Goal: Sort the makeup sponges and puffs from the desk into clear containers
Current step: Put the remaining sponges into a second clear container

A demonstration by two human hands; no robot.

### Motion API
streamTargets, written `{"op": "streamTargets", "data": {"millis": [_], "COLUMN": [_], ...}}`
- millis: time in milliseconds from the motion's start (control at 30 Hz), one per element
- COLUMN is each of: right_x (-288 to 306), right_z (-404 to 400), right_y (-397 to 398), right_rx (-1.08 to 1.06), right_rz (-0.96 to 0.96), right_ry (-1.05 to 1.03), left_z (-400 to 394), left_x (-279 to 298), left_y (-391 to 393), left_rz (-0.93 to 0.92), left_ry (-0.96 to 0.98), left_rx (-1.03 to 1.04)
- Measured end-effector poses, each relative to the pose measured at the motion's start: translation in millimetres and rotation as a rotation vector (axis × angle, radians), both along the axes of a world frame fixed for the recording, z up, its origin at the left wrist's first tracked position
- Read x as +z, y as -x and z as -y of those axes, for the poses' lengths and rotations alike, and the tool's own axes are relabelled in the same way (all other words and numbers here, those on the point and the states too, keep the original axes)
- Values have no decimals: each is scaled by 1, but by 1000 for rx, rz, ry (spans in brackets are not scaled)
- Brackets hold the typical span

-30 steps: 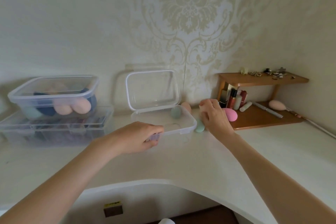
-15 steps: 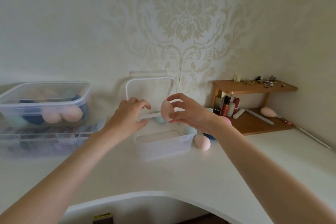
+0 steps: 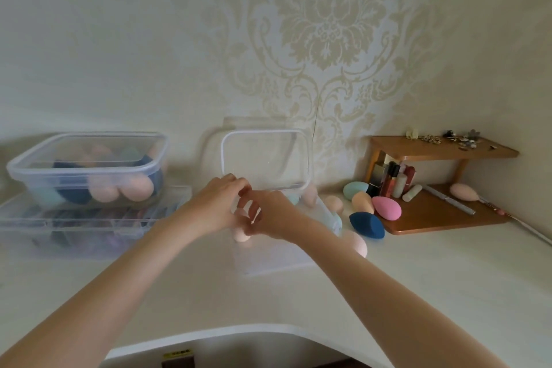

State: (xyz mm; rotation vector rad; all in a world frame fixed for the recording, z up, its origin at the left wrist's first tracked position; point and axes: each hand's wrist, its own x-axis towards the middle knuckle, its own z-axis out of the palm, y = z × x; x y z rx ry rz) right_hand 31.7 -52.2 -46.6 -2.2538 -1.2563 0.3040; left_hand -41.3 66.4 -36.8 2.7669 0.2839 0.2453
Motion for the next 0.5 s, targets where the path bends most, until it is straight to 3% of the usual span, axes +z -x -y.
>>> {"op": "streamTargets", "data": {"millis": [167, 233, 333, 400, 500], "right_x": [13, 26, 40, 40, 29], "right_z": [10, 22, 40, 48, 47], "right_y": [-7, -19, -50, -69, -79], "right_rx": [-20, -87, -324, -435, -369], "right_rz": [-111, -153, 1, 91, -61], "right_ry": [-52, -176, -301, -182, 144], "left_z": [6, 6, 7, 7, 4], "left_x": [5, 6, 6, 6, 6], "left_y": [-7, -11, -13, -13, -12], "left_rz": [-141, -204, -266, -286, -305], "left_ry": [-224, -267, -314, -356, -371], "left_rx": [100, 125, 168, 188, 182]}}
